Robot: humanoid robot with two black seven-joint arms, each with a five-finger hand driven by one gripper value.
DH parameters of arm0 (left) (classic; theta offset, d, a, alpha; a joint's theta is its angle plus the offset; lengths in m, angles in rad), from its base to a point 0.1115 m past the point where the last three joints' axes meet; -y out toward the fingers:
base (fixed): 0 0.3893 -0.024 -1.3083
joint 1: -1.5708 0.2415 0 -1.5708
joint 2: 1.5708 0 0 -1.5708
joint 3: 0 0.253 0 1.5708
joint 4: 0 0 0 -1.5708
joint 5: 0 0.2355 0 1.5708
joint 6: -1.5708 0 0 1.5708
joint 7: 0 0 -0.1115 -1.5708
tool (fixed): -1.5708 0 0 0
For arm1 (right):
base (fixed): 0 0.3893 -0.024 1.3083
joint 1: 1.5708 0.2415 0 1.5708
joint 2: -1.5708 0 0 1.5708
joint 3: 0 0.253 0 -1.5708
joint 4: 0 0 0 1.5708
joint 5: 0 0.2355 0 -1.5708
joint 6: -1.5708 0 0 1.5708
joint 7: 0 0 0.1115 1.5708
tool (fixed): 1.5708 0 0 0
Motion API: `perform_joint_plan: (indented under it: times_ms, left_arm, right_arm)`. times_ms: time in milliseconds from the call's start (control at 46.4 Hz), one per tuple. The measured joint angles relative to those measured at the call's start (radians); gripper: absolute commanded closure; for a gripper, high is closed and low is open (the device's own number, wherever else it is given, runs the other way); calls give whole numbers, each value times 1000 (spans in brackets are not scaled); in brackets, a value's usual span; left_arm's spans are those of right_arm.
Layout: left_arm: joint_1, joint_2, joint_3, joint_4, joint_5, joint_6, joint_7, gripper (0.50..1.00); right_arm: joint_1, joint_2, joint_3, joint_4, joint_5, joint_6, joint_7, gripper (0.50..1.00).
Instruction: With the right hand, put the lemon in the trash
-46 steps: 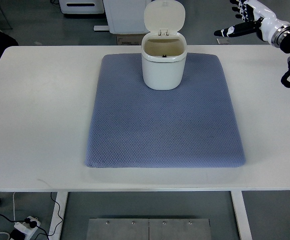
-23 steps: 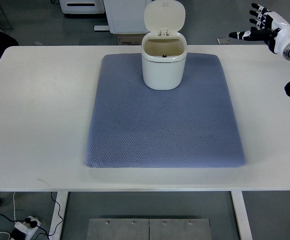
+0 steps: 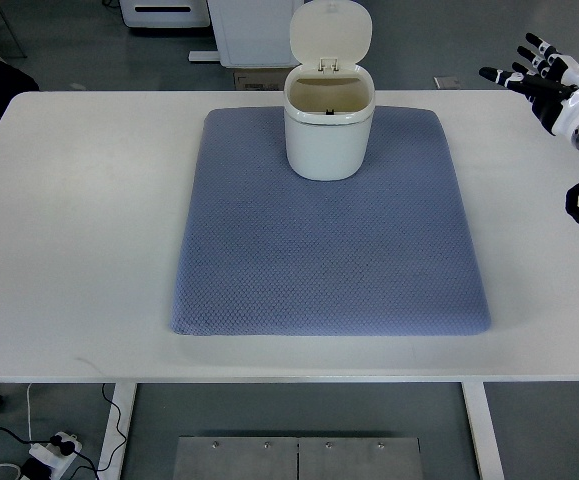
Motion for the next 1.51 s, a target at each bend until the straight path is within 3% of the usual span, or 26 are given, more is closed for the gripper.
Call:
perform_joint_plan:
  times_ms: [409, 1099, 1509]
  left_arm:
    - [0, 0, 0, 0, 0, 0, 0, 500]
    - [0, 0, 0, 0, 0, 0, 0, 500]
    - [0, 0, 0, 0, 0, 0, 0, 500]
  right_arm:
    - [-40, 35, 22, 10, 207, 0, 1, 500]
    - [-196, 160, 375, 58, 203, -1, 11, 500]
    - [-288, 225, 497, 95, 203, -1, 66, 500]
